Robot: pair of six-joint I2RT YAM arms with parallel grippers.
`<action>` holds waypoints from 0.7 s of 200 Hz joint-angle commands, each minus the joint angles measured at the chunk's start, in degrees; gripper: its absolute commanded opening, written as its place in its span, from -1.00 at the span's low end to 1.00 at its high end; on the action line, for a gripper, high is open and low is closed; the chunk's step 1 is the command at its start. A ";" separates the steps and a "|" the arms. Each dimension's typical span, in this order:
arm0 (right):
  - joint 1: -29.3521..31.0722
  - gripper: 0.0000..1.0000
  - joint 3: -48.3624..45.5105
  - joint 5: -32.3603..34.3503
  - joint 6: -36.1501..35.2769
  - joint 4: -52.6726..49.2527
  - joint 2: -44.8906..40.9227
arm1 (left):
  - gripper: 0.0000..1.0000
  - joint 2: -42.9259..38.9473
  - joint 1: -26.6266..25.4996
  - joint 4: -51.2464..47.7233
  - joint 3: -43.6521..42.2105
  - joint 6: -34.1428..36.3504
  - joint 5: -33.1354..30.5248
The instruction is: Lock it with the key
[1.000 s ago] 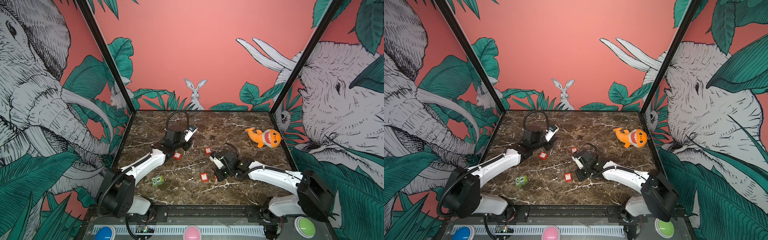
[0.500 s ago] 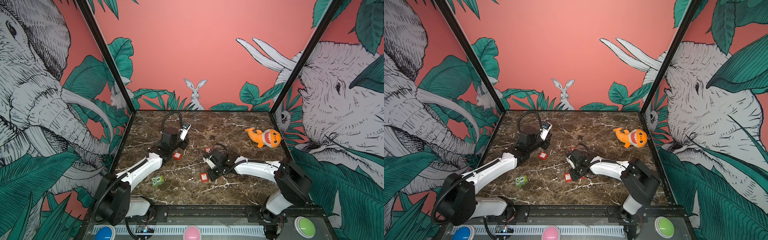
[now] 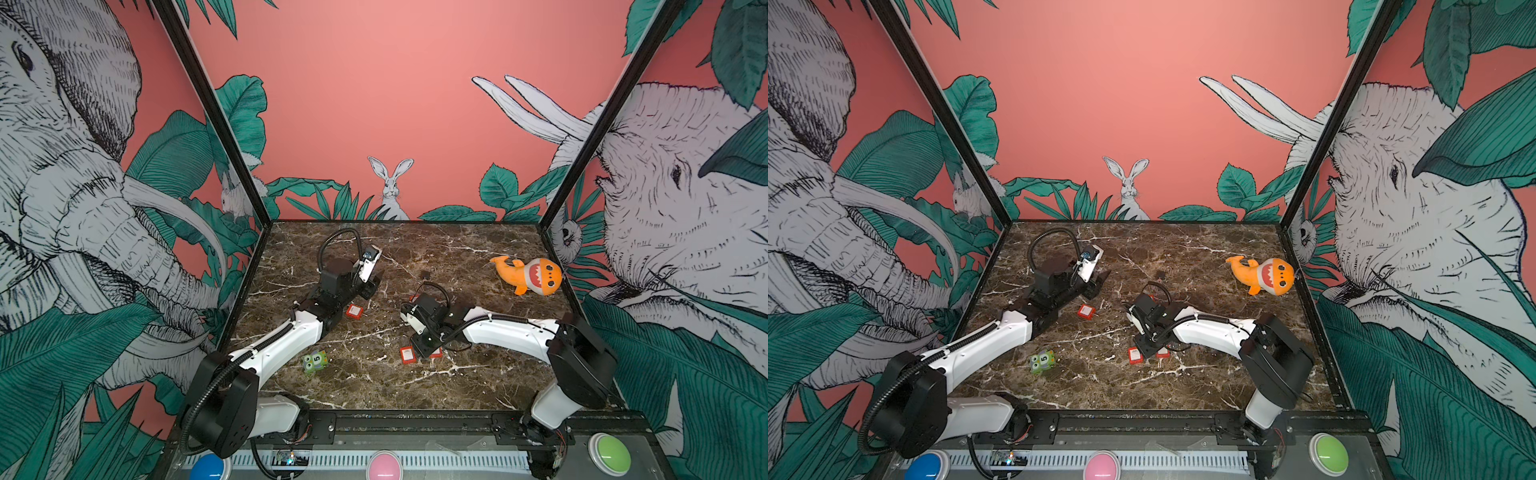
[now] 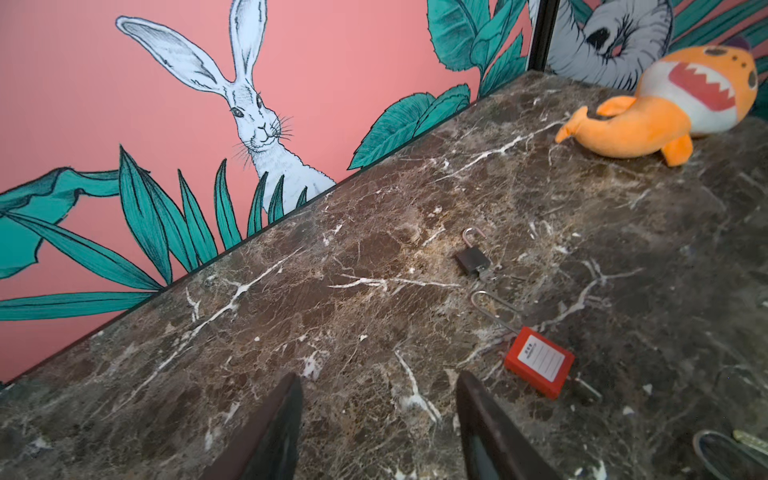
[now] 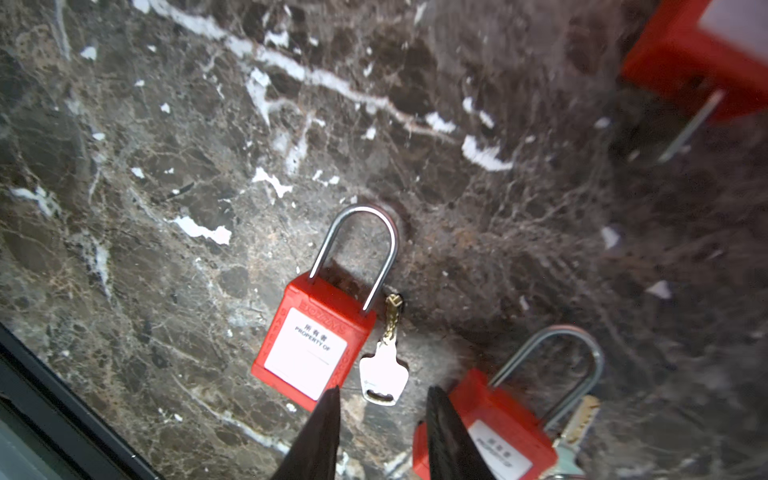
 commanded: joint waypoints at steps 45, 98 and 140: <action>-9.33 0.18 9.79 8.03 -4.11 -1.32 -2.44 | 0.74 -0.08 0.16 -6.27 6.84 -1.75 -4.36; -11.23 0.32 18.67 12.08 -3.20 -1.91 9.46 | 0.99 -0.03 1.41 0.83 3.86 -7.17 -4.67; -11.29 0.39 21.31 11.90 -0.55 0.43 15.50 | 0.99 2.09 1.82 -1.40 4.56 -9.10 -1.07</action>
